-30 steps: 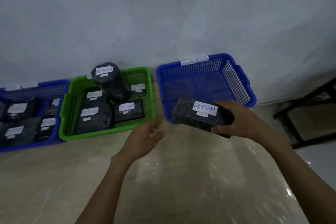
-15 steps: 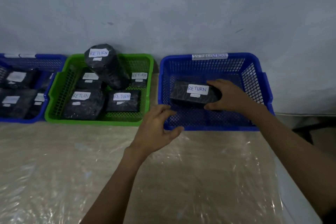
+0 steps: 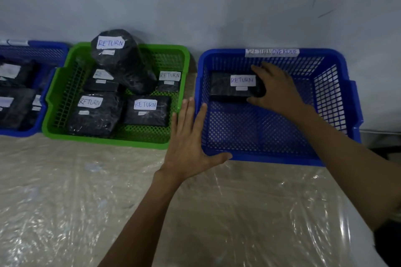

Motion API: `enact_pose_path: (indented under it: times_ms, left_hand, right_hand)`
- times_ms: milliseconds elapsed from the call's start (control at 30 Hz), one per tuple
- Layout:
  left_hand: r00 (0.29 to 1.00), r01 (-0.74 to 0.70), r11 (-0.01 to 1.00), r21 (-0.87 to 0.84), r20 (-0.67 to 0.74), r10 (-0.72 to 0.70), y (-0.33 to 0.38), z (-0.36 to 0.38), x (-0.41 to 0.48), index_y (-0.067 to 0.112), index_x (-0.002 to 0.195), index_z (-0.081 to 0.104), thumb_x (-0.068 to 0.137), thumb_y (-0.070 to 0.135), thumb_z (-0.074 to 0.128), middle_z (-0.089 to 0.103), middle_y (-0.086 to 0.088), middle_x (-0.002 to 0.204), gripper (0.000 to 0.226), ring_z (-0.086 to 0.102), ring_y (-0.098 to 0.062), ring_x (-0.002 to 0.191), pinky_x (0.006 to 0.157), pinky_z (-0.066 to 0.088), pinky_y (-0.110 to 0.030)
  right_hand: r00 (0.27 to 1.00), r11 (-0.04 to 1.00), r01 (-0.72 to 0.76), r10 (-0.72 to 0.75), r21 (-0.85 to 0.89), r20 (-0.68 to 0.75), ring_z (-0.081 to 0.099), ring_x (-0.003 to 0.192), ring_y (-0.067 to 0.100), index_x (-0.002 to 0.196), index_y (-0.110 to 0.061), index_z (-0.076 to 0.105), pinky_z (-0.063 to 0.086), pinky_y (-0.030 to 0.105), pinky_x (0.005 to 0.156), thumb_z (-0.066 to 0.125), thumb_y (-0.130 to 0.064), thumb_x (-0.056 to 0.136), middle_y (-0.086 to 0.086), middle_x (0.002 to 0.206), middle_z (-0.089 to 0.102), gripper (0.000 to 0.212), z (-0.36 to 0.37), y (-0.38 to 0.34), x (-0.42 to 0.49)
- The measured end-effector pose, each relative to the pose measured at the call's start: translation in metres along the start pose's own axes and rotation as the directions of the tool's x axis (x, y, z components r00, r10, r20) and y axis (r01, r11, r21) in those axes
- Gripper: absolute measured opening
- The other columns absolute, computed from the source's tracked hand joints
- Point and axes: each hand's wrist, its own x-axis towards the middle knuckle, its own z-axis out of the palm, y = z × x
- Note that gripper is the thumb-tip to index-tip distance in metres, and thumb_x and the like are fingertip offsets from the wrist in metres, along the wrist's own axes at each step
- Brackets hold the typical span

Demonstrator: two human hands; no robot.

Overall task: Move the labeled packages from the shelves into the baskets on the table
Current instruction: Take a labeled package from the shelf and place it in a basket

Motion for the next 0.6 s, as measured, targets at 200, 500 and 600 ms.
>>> enact_pose_path:
  times_ms: [200,500,600]
  left_hand:
    - [0.999,0.003,0.994,0.107,0.033,-0.007,-0.004,0.003,0.003,0.008,0.154,0.009,0.065,0.090,0.040,-0.005,-0.014,0.161,0.125,-0.010,-0.025,0.149,0.118,-0.003,-0.055]
    - [0.998,-0.026,0.980,0.198,0.053,0.016,-0.004,0.006,0.003,0.008,0.153,0.014,0.067,0.093,0.028,-0.003,-0.020,0.160,0.121,-0.007,-0.031,0.149,0.117,0.000,-0.058]
    - [0.998,-0.024,0.979,0.203,0.057,0.012,-0.003,0.006,0.004,0.008,0.153,0.014,0.068,0.093,0.026,-0.004,-0.020,0.160,0.121,-0.007,-0.031,0.148,0.117,0.000,-0.058]
  right_hand:
    - [0.998,1.000,0.005,-0.005,0.004,-0.058,0.034,0.137,0.035,0.133,-0.013,0.055,0.026,0.057,0.111,0.076,-0.033,0.078,0.017,0.147,0.040,0.063,0.018,-0.006,0.000]
    - [0.994,0.998,0.068,-0.069,-0.020,-0.079,0.041,0.130,0.046,0.125,-0.003,0.061,0.033,0.063,0.104,0.080,-0.025,0.074,0.027,0.139,0.047,0.059,0.021,-0.007,0.000]
    - [0.995,0.997,0.063,-0.067,-0.052,-0.074,0.039,0.132,0.046,0.126,-0.004,0.060,0.032,0.066,0.102,0.078,-0.024,0.076,0.026,0.139,0.046,0.057,0.022,-0.009,-0.002]
